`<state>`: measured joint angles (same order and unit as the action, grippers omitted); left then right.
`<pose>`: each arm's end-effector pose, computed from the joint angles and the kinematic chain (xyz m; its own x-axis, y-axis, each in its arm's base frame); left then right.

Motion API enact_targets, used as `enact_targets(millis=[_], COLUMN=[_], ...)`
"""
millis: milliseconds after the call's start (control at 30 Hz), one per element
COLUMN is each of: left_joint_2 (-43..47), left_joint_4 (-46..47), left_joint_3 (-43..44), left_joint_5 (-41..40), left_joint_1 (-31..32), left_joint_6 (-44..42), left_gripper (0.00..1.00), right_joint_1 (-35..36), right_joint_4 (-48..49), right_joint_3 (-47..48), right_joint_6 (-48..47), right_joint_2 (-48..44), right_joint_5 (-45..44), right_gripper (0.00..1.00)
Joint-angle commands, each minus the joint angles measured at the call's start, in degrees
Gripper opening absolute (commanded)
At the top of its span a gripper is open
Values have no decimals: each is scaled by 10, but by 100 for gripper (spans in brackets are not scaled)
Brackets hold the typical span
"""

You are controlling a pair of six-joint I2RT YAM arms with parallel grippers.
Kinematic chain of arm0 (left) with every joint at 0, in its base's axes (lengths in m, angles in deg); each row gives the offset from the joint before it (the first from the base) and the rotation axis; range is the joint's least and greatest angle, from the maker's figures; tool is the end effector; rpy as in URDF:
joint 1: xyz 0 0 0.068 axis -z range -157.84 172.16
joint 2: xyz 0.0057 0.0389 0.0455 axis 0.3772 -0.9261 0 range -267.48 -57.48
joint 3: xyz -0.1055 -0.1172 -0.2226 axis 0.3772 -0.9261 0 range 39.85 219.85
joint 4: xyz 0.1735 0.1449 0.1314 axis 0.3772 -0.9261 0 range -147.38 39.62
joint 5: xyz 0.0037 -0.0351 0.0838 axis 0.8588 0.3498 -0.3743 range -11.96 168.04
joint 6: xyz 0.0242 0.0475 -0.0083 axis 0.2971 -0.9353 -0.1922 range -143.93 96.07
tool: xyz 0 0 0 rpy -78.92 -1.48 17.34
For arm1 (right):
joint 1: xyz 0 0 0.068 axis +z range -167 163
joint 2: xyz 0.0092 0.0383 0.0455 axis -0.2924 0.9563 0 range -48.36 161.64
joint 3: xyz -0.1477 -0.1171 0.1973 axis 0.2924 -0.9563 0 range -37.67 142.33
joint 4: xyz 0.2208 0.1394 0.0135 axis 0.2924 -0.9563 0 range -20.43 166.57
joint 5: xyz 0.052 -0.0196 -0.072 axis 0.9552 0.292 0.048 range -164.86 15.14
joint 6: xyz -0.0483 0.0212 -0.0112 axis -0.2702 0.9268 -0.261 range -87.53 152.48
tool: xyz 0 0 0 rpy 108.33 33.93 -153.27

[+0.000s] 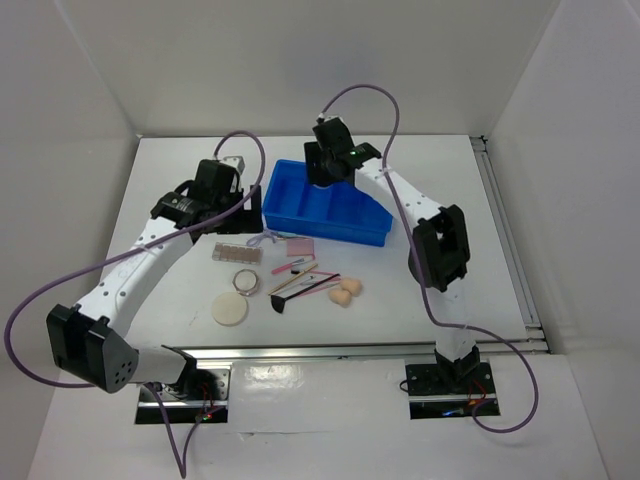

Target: Organize the makeup

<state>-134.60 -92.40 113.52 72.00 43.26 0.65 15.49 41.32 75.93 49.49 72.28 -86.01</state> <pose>0.2682 -0.0995 0.3379 -0.7250 -0.1636 -0.6691 -0.0137 0.9746 -0.2235 0.4134 0.2551 0.2969 -0.6615 -0.0808 -0.7456 -0.2224 0.9706 0.0921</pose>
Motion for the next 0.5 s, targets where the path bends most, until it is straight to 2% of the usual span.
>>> enact_targets(millis=[0, 100, 133, 267, 467], left_joint_2=[38, 51, 51, 58, 37], left_joint_4=[-6, -6, -13, -20, -66], left_joint_3=[12, -1, -8, -35, -68], left_joint_5=[-26, -20, -20, -26, -6], left_joint_1=[3, 3, 3, 3, 3], left_joint_6=[21, 34, 40, 54, 65], left_gripper=[100, 100, 100, 100, 100], right_joint_1=[-4, -4, -4, -4, -16], right_joint_4=[-9, -16, -21, -21, -28], right_joint_3=[71, 112, 119, 137, 138], right_joint_6=[-15, -20, -20, -25, -36], right_joint_2=[57, 94, 100, 97, 51], right_joint_5=[25, 31, 31, 31, 11], right_gripper=[58, 62, 76, 97, 99])
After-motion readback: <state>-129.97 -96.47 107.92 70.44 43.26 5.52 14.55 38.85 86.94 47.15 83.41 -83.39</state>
